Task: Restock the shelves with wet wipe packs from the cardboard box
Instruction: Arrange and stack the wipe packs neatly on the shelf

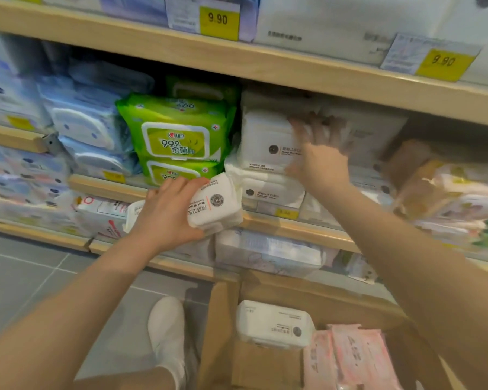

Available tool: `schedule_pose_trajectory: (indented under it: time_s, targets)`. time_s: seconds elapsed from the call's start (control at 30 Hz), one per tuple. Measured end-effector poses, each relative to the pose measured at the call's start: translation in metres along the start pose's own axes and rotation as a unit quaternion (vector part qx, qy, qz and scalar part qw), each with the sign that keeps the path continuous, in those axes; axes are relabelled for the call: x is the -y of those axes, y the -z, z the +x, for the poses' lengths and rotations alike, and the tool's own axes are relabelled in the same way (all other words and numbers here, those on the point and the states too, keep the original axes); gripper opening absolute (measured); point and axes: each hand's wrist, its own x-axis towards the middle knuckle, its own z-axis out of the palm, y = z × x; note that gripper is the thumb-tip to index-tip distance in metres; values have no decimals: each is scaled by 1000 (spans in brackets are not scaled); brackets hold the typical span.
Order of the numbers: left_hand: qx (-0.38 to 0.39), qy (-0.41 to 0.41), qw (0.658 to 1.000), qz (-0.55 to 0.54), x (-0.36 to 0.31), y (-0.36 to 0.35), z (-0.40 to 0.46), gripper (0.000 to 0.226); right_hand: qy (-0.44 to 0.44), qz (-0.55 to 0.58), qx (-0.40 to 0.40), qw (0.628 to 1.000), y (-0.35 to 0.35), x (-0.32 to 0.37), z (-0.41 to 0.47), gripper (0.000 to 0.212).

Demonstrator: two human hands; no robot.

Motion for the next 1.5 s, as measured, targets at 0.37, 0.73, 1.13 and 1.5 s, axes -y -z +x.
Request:
schedule_pose_trajectory:
  time_s: [0.37, 0.73, 1.13, 1.5]
  targets:
    - [-18, -12, 1000, -20, 4, -6, 13, 98, -25, 1, -86, 996, -40, 31, 31, 94]
    - [-25, -9, 999, -45, 4, -8, 11, 95, -12, 6, -31, 999, -38, 35, 54, 94]
    - [-2, -74, 992, -107, -86, -1, 18, 96, 41, -57, -79, 994, -4, -128, -111, 61]
    - [-19, -172, 981, -91, -220, 32, 110, 89, -4, -36, -145, 989, 36, -211, -122, 51]
